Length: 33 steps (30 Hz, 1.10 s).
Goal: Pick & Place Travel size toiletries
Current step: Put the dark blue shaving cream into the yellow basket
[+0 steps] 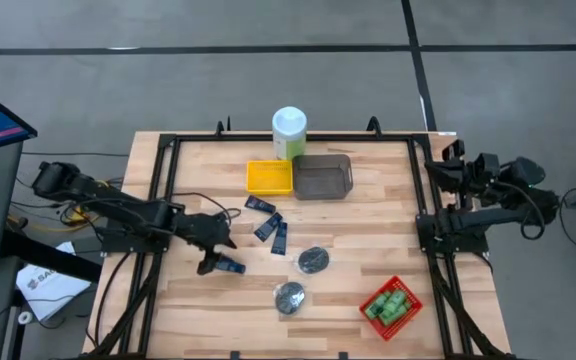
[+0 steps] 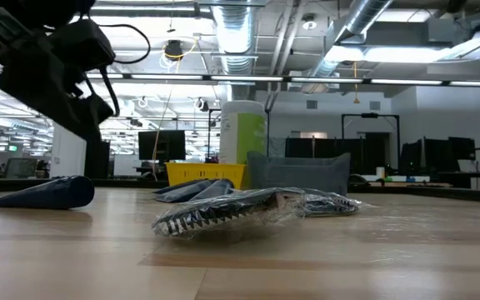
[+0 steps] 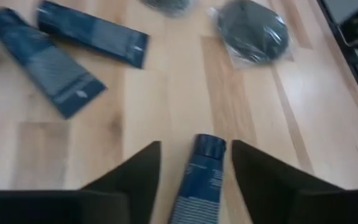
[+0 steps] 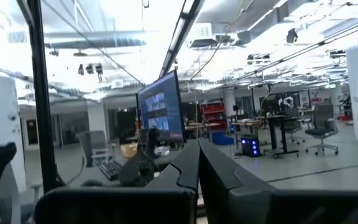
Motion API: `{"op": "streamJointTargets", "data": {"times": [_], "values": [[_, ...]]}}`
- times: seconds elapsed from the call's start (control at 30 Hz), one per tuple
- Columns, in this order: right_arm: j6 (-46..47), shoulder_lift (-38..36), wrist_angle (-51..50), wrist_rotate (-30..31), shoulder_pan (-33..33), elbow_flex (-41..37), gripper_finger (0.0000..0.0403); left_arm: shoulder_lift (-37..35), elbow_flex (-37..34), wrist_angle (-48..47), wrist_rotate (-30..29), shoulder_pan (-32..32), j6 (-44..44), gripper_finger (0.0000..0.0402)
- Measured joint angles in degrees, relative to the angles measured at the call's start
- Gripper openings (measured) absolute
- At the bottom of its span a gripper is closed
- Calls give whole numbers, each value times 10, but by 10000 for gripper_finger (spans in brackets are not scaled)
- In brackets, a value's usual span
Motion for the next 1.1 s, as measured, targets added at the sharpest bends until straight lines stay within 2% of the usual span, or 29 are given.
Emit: {"op": "streamJointTargets", "data": {"times": [0.2, 0.4, 0.8, 1.1], "values": [[22, -44, 1, 1, 0, -23, 1, 64, 0, 53, 10, -23, 1, 301], [15, -44, -19, 1, -3, -25, 1, 118, 0, 72, 10, -34, 1, 345], [43, -44, -75, 11, -2, -28, 1, 188, 0, 100, 11, -34, 15, 329], [63, -44, -78, 15, -2, -28, 1, 230, 3, 115, -18, -35, 73, 288]]}}
